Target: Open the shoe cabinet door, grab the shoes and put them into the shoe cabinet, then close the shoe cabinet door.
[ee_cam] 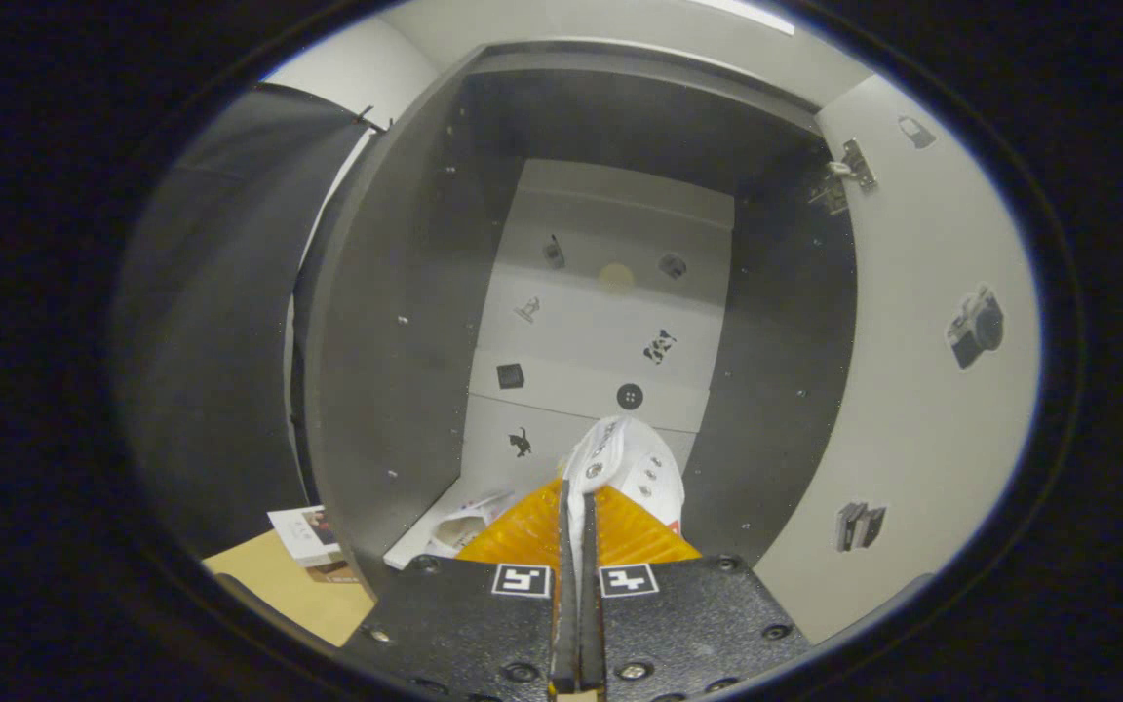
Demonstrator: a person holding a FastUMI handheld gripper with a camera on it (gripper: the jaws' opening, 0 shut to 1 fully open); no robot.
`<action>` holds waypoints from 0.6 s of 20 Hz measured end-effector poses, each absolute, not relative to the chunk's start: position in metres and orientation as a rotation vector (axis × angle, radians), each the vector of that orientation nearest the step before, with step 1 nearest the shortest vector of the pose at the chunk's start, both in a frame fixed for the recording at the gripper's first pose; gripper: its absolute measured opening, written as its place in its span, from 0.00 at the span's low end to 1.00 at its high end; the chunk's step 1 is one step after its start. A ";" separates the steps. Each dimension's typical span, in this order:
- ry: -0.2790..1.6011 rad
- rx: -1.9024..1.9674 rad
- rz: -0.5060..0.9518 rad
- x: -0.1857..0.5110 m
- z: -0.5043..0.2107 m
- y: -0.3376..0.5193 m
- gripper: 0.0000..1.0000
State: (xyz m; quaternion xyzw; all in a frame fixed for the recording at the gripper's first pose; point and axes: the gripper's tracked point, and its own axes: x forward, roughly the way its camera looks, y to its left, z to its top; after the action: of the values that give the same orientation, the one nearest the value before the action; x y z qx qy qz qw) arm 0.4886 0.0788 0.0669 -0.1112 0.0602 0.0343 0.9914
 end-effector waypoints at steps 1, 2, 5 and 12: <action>0.132 -0.234 0.051 0.503 0.061 0.071 0.05; 0.146 -0.244 0.034 0.519 0.054 0.063 0.05; 0.185 -0.255 -0.015 0.556 0.030 0.039 0.05; 0.217 -0.341 0.041 0.605 -0.019 0.024 0.05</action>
State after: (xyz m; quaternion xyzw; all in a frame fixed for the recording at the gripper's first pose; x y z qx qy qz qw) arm 0.6045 0.0245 -0.0190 -0.1694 0.1080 0.0202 0.9794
